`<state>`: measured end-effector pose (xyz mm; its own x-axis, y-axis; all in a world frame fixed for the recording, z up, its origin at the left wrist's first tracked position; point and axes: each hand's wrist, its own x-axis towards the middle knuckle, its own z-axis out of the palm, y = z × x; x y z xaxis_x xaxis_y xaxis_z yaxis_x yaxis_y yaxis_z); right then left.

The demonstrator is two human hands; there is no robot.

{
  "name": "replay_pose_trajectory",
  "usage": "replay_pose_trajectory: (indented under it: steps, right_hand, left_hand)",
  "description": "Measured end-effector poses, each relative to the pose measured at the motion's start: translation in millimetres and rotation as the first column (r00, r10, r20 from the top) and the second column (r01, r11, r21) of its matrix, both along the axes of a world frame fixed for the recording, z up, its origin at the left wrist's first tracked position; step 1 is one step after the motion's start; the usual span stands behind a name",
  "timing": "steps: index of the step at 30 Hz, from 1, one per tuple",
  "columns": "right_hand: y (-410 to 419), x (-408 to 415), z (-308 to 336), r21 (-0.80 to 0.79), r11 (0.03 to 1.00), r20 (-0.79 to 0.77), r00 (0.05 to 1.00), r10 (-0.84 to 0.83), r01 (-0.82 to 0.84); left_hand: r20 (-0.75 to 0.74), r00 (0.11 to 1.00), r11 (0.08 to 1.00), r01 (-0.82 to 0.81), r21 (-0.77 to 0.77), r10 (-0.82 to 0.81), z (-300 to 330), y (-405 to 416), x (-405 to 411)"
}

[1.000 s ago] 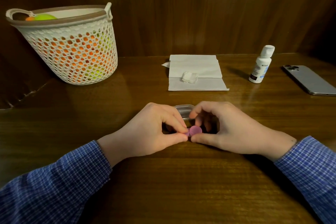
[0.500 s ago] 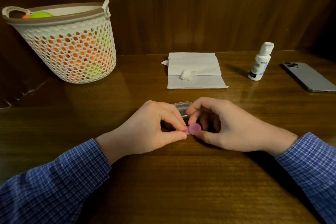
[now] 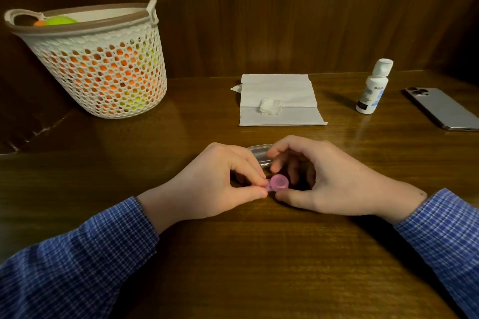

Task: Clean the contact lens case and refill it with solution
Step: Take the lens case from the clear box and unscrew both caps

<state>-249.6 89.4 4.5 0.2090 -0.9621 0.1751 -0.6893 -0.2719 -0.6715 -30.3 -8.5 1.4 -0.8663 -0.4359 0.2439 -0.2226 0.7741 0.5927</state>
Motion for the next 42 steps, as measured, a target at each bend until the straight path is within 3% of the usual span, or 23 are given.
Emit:
replay_pose_trajectory:
  steps: [4, 11, 24, 28, 35, 39, 42]
  right_hand:
    - [-1, 1, 0, -0.025, 0.998, -0.027, 0.998, -0.053, 0.053]
    - [0, -3, 3, 0.004, 1.0, 0.035, 0.999, 0.027, -0.027]
    - [1, -27, 12, 0.083, 0.996, 0.248, 0.968, -0.05, 0.03]
    - [-1, -28, 6, 0.037, 0.997, 0.012, 0.997, -0.074, 0.074]
    - [-4, -31, 3, 0.072, 0.989, -0.03, 0.991, -0.128, 0.13]
    - [1, -24, 9, -0.083, 0.984, -0.073, 0.984, -0.163, 0.157]
    - [8, -11, 14, -0.116, 0.992, -0.124, 0.99, -0.061, 0.046]
  left_hand:
    - [0.001, 1.0, 1.0, 0.002, -0.002, -0.002, 1, 0, 0]
    - [0.001, 1.0, 1.0, 0.002, -0.007, -0.002, 0, 0, 0]
    - [-0.016, 1.0, 1.0, 0.013, 0.026, -0.012, -6, -2, -1]
    - [-0.018, 1.0, 0.999, 0.013, 0.043, -0.012, -6, -2, -1]
    - [-0.056, 0.998, 0.997, -0.019, 0.079, 0.023, -5, 0, 0]
    - [-0.053, 0.998, 0.995, -0.03, 0.092, 0.035, -4, 0, 1]
    - [-0.038, 0.998, 0.996, -0.045, 0.071, 0.047, -5, 0, 2]
